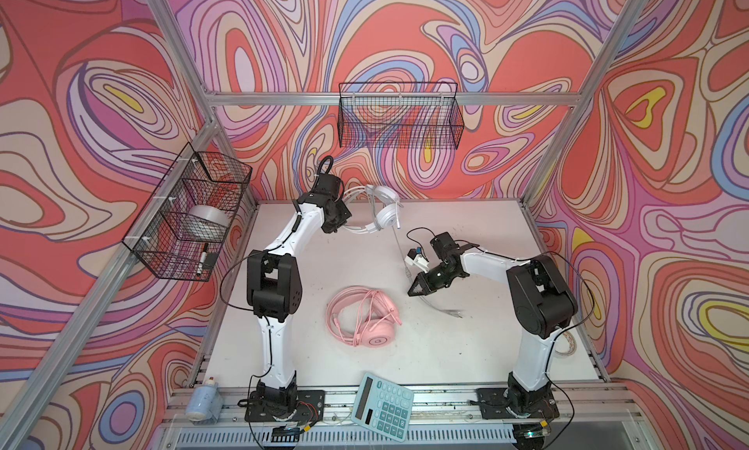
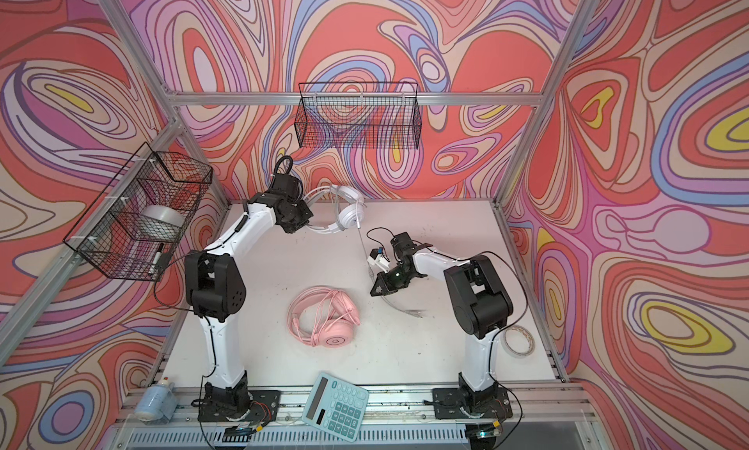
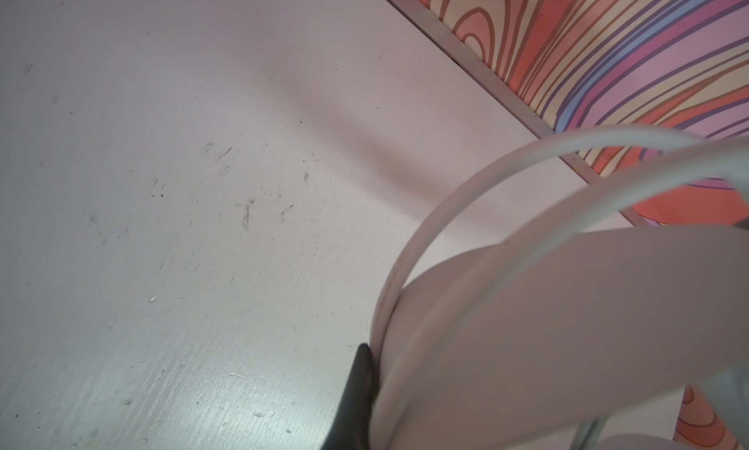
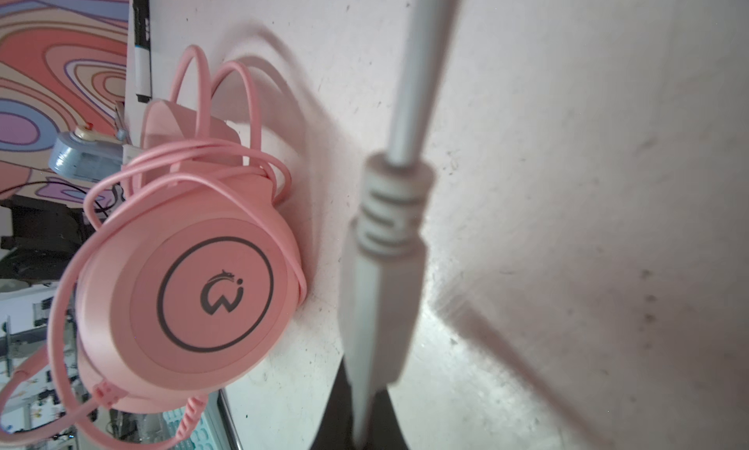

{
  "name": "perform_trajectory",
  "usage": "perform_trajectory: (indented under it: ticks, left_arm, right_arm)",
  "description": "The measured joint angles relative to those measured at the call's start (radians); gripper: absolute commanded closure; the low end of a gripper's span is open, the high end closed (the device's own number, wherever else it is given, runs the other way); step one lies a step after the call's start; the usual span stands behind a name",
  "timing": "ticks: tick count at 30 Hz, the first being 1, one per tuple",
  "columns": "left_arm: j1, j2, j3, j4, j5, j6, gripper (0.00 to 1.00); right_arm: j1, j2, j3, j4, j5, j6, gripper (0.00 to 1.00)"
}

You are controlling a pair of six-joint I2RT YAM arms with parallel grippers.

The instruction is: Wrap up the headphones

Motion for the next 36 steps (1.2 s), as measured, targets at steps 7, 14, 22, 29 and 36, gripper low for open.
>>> perform_trajectory:
  ticks: [7, 14, 22, 29, 36]
  left_arm:
    - [-0.008, 0.000, 0.000, -0.023, -0.014, -0.015, 1.00]
    - [-0.028, 0.001, 0.000, -0.034, -0.055, -0.018, 1.00]
    - [-0.062, 0.034, 0.061, -0.098, -0.115, -0.001, 1.00]
    - [-0.095, 0.068, 0.118, -0.171, -0.173, 0.050, 1.00]
    - [-0.114, 0.090, 0.138, -0.220, -0.196, 0.133, 1.00]
  right_arm:
    - [0.120, -0.048, 0.059, -0.092, 0.100, -0.070, 1.00]
    - [0.174, -0.048, 0.202, -0.235, 0.151, -0.139, 1.00]
    - [0.198, -0.042, 0.400, -0.367, 0.143, -0.206, 1.00]
    - [0.198, -0.023, 0.536, -0.425, 0.121, -0.237, 1.00]
    - [0.198, 0.015, 0.675, -0.464, 0.127, -0.260, 1.00]
